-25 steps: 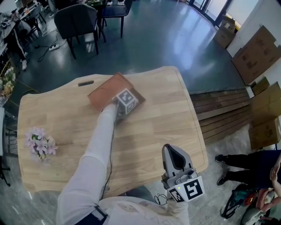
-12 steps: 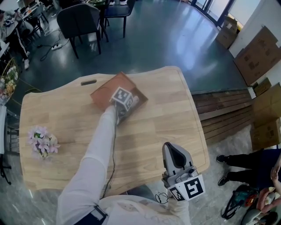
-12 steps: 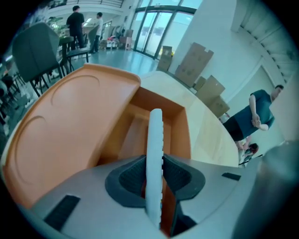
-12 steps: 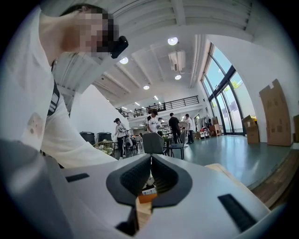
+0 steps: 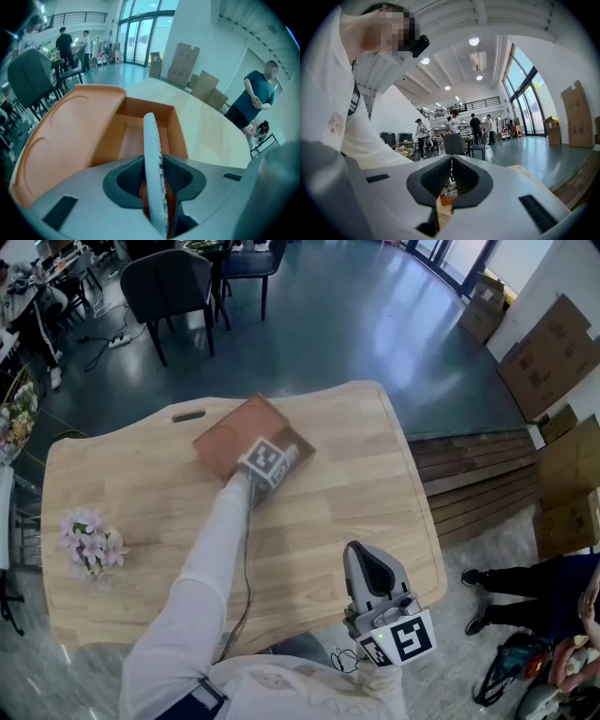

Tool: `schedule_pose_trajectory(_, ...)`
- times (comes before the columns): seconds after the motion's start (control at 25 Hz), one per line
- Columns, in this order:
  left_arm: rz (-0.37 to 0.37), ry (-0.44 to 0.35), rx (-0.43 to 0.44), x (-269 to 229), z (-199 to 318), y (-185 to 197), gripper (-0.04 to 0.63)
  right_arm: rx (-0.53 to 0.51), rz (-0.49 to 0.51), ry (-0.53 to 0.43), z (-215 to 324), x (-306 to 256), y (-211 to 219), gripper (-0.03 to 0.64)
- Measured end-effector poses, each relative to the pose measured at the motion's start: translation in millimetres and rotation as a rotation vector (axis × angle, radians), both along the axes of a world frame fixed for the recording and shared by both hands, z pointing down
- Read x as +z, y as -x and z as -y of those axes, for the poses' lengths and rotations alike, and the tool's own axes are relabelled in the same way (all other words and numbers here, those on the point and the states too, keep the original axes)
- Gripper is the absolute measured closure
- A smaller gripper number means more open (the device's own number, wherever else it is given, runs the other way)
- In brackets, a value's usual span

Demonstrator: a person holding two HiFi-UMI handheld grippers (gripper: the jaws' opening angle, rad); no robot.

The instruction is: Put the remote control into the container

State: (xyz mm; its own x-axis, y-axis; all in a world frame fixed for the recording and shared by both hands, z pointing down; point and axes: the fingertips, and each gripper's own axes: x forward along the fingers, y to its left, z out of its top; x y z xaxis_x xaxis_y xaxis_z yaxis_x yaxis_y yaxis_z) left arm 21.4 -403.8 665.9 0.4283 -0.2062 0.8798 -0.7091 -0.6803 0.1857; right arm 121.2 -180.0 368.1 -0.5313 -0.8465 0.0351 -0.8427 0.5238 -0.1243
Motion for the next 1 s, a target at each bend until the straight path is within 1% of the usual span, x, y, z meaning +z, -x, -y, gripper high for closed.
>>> schedule_pose_trajectory(0.12,-0.003,-0.107,-0.033,-4.4,5.7,2.3,0.474,-0.001,0.001,-0.006,-0.7,-2.6,0.9,0.6)
schedule_pose_trajectory(0.2,-0.003,-0.153,-0.067,-8.1,8.6,7.6,0.474,-0.002,0.001,-0.008,-2.0,-3.7,1.6,0.6)
schedule_pose_trajectory(0.24,-0.02,-0.142,-0.082,-9.3,6.7,8.2,0.474,-0.002,0.001,-0.008,-2.8,-3.9,1.9,0.6)
schedule_pose_trajectory(0.32,-0.098,-0.065,-0.11,-11.0,-1.0,3.4,0.474,-0.004,0.002,-0.008,-4.2,-3.4,2.6,0.6)
schedule_pose_trajectory(0.36,-0.135,-0.048,-0.124,-13.6,0.0,2.0,0.474,-0.005,0.002,-0.008,-4.9,-3.1,3.2,0.6)
schedule_pose_trajectory(0.4,-0.155,-0.056,-0.14,-16.8,4.2,3.2,0.474,-0.006,0.001,-0.009,-5.5,-3.0,4.0,0.6)
schedule_pose_trajectory(0.44,-0.153,-0.078,-0.159,-19.6,9.2,7.3,0.474,-0.008,0.001,-0.01,-6.1,-3.0,4.8,0.6)
schedule_pose_trajectory(0.56,-0.076,-0.13,-0.216,-19.7,15.6,26.2,0.479,-0.009,0.002,-0.009,-8.0,-2.6,6.5,0.6)
schedule_pose_trajectory(0.64,-0.051,-0.137,-0.22,-17.1,14.3,27.5,0.523,-0.007,0.004,-0.008,-8.9,-2.1,6.5,0.6)
schedule_pose_trajectory(0.72,-0.013,-0.161,-0.199,-14.9,15.4,25.7,0.549,-0.007,0.004,-0.008,-9.1,-2.2,6.5,0.6)
schedule_pose_trajectory(0.88,0.06,-0.261,-0.163,-20.2,15.7,25.6,0.576,-0.007,0.002,-0.013,-11.0,-4.7,6.5,0.6)
schedule_pose_trajectory(0.92,0.061,-0.297,-0.146,-25.7,15.4,23.7,0.581,-0.005,0.003,-0.015,-11.6,-5.8,6.1,0.6)
schedule_pose_trajectory(1.0,0.034,-0.37,-0.09,-40.9,11.8,15.1,0.581,-0.002,0.006,-0.02,-13.0,-8.2,6.1,0.6)
